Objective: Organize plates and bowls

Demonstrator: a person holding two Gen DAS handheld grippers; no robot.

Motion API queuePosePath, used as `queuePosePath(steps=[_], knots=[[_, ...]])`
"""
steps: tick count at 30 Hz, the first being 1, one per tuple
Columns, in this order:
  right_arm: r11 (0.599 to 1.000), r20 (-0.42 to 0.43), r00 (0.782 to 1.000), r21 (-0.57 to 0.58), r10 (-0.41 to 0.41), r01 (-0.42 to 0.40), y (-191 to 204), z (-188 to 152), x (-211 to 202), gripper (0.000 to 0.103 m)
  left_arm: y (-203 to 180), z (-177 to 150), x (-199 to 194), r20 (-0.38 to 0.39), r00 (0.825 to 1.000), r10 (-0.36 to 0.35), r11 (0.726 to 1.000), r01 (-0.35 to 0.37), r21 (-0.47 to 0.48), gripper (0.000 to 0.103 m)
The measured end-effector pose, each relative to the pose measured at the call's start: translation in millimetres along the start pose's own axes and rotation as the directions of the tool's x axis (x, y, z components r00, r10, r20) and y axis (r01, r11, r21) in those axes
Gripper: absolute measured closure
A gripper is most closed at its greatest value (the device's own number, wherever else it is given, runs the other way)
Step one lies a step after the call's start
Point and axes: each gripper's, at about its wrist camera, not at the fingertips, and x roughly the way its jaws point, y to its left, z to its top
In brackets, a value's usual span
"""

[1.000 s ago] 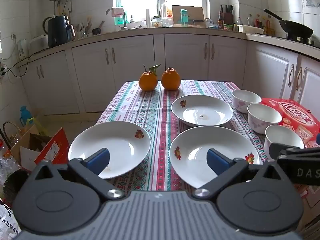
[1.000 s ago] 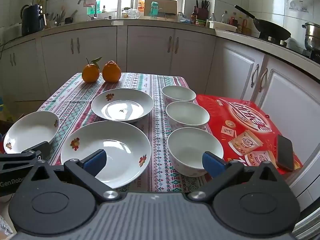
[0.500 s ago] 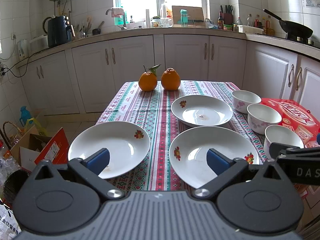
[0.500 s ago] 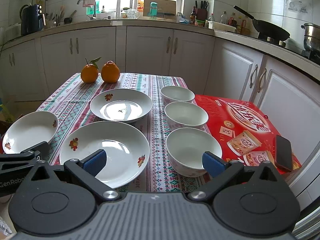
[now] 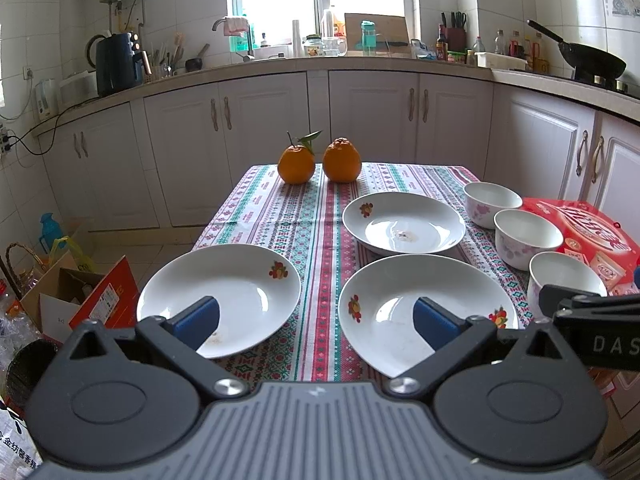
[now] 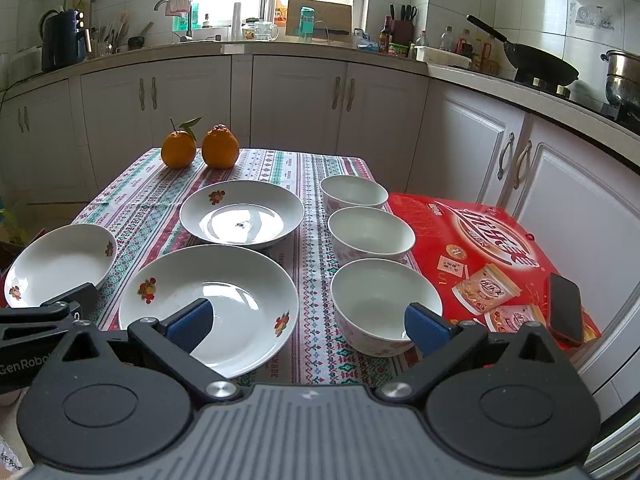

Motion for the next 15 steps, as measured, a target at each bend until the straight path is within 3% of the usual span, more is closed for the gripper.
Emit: queuePosePath(steps=[15], knots=[[1.000, 0.001, 1.000, -0.001, -0.002, 0.002, -0.1, -0.4, -0.8, 0.000, 0.1, -0.6, -0.1, 0.001, 1.000, 0.000, 1.000, 0.000, 0.000, 0.001]])
